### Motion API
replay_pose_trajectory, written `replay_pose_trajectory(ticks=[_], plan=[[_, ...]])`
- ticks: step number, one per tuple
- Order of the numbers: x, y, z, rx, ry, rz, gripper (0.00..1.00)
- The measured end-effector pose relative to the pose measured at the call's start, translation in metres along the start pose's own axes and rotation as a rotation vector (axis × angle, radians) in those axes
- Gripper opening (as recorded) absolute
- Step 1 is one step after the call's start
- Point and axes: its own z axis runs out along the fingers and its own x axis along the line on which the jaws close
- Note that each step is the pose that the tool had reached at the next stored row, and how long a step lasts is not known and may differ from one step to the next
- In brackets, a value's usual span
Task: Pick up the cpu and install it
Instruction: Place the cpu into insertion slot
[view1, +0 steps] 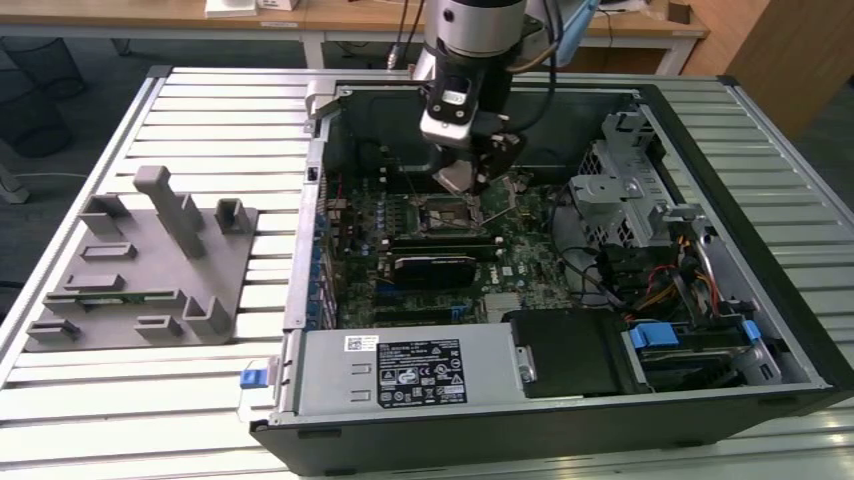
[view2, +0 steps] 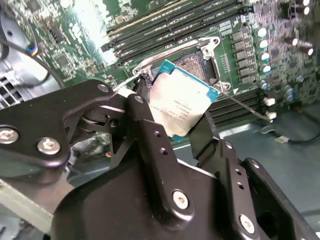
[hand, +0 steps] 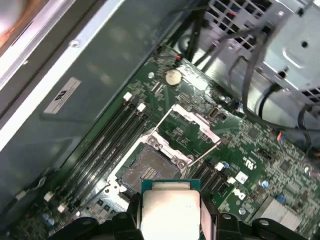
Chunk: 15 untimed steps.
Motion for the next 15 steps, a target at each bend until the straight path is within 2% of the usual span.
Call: replay_pose_trajectory(ticks=[15], plan=[[0.0000,0.0000,0.0010,0.0051,-0.0101,0.273,0.55]])
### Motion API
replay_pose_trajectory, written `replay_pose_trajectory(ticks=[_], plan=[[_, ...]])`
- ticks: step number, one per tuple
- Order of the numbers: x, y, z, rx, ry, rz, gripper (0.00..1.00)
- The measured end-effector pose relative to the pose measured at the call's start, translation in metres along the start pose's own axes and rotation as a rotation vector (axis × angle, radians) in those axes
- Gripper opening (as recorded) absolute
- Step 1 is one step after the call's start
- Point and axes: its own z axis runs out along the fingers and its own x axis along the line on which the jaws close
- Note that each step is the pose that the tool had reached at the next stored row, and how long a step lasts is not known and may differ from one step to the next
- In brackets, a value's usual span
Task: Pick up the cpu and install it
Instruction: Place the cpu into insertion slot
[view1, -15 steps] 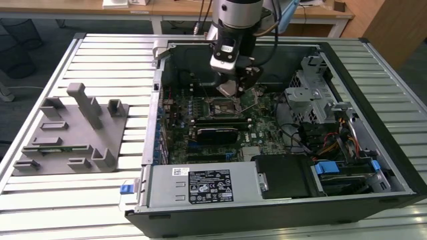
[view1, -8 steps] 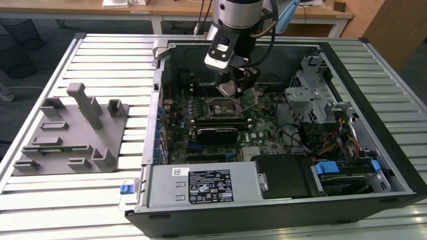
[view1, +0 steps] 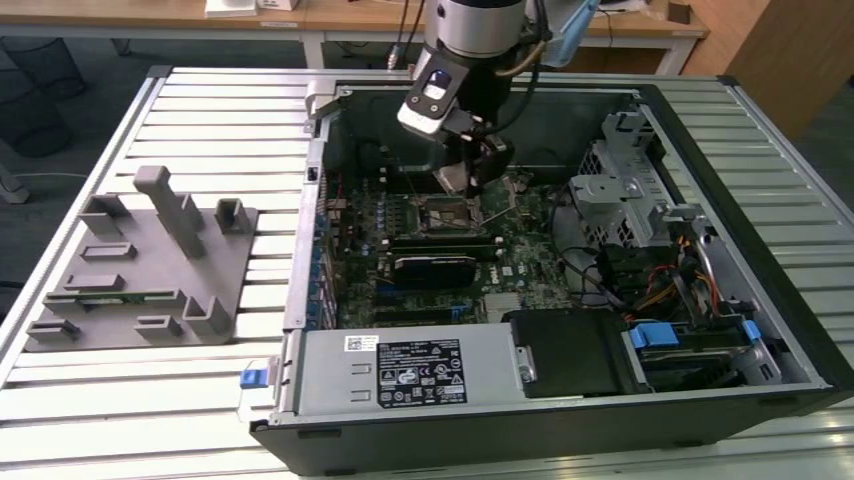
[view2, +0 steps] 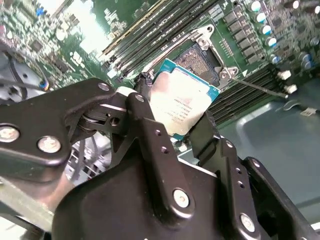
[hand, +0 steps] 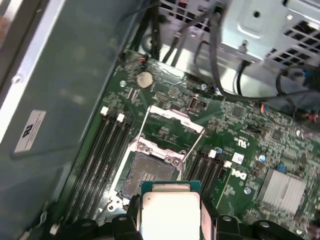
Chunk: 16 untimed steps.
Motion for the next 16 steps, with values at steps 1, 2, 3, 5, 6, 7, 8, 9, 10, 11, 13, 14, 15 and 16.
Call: replay_pose_trajectory(ticks=[1,2,3,5,6,7,8,9,10,11,13,14,15,16], plan=[[0.0000,0.0000,0.0001,0.0004,-0.0006,0.018,0.55],[0.0000,0.0000,0.0002,0.0007,-0.0013,0.036,0.55],[0.0000,0.0000,0.0002,0.0010,-0.0020,0.054,0.55],[0.0000,0.0000,0.0004,0.0018,-0.0033,0.090,0.55],[0.0000,0.0000,0.0005,0.0021,-0.0040,0.108,0.55],[0.0000,0.0000,0.0005,0.0025,-0.0047,0.126,0.55],[0.0000,0.0000,0.0006,0.0028,-0.0054,0.146,0.55],[0.0000,0.0000,0.0009,0.0031,-0.0060,0.164,0.55],[0.0000,0.0000,0.0011,0.0034,-0.0066,0.182,0.55],[0.0000,-0.0001,0.0014,0.0038,-0.0073,0.198,0.55],[0.0001,-0.0001,0.0024,0.0043,-0.0084,0.231,0.55],[0.0001,-0.0001,0.0030,0.0047,-0.0091,0.246,0.55],[0.0002,-0.0001,0.0037,0.0049,-0.0095,0.260,0.55],[0.0006,-0.0001,0.0045,0.0052,-0.0100,0.270,0.55]])
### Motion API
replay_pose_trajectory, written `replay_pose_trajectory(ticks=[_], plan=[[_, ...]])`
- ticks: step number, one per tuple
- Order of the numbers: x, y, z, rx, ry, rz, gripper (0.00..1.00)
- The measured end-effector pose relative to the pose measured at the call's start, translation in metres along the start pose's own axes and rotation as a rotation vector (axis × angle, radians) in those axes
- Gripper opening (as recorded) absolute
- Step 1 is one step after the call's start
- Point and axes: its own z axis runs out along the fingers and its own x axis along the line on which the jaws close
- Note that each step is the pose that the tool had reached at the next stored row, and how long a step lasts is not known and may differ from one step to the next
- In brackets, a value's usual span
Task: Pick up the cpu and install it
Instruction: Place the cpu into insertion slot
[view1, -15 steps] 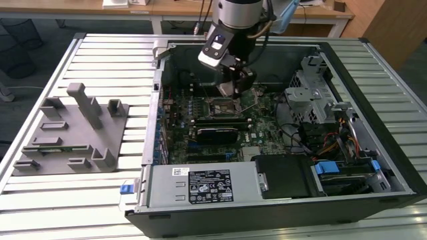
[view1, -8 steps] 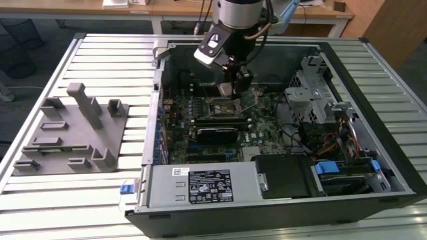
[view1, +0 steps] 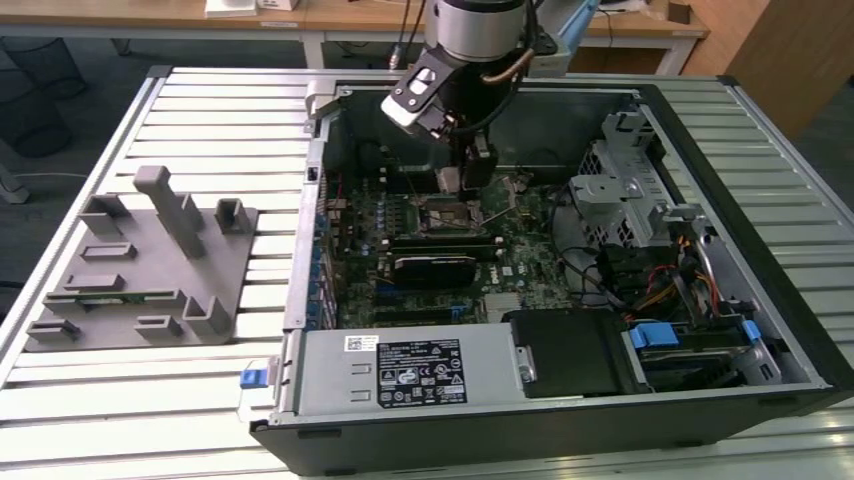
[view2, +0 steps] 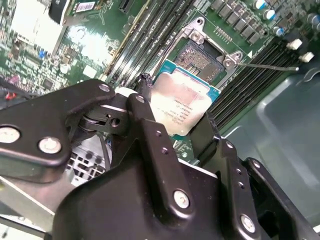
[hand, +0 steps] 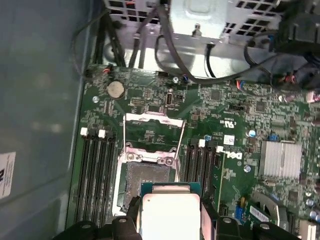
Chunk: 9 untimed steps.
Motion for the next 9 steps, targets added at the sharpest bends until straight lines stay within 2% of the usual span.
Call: replay_pose_trajectory(ticks=[2,9], plan=[[0.0018,0.0002,0.0022,0.0002,-0.0010,0.011,0.55],[0.0066,0.0001,0.0132,0.0011,-0.0115,0.013,0.55]])
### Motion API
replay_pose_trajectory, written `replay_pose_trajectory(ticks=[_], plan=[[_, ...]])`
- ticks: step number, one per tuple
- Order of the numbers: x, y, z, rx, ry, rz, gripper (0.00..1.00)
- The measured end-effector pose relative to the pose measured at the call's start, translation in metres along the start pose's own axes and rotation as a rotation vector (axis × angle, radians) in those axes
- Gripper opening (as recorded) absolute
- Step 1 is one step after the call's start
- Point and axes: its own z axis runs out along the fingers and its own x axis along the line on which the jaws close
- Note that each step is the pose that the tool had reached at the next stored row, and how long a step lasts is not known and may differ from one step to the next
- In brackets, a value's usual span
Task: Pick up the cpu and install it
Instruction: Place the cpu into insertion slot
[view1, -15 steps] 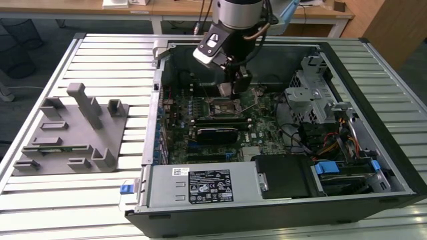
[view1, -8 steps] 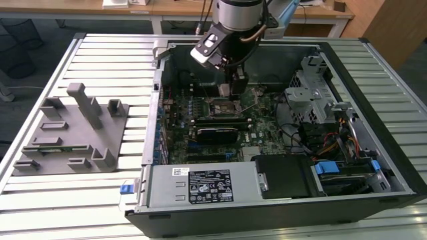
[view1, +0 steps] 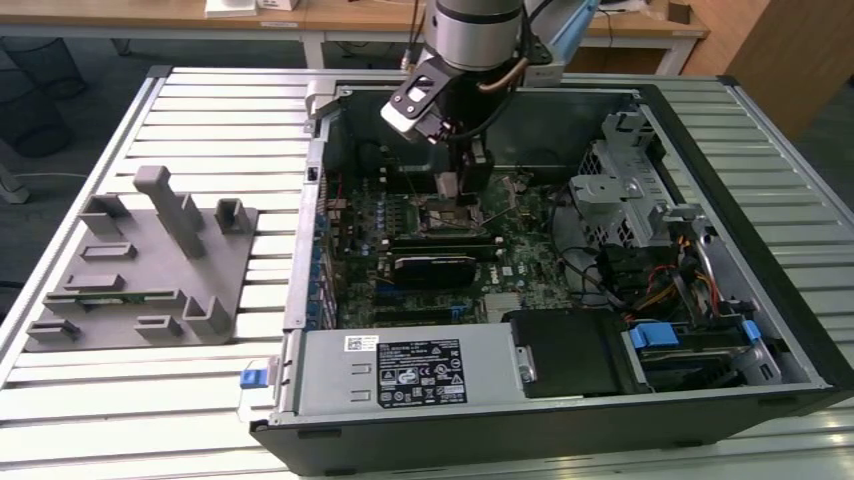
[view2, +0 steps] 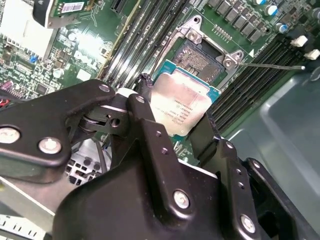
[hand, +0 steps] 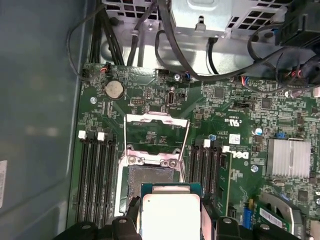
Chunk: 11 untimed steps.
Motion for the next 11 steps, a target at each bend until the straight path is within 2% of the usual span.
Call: replay_pose_trajectory(ticks=[5,11], plan=[[0.0017,-0.0002,0.0089,0.0006,-0.0017,0.000,0.55],[0.0018,-0.0003,0.0098,0.0007,-0.0018,0.000,0.55]])
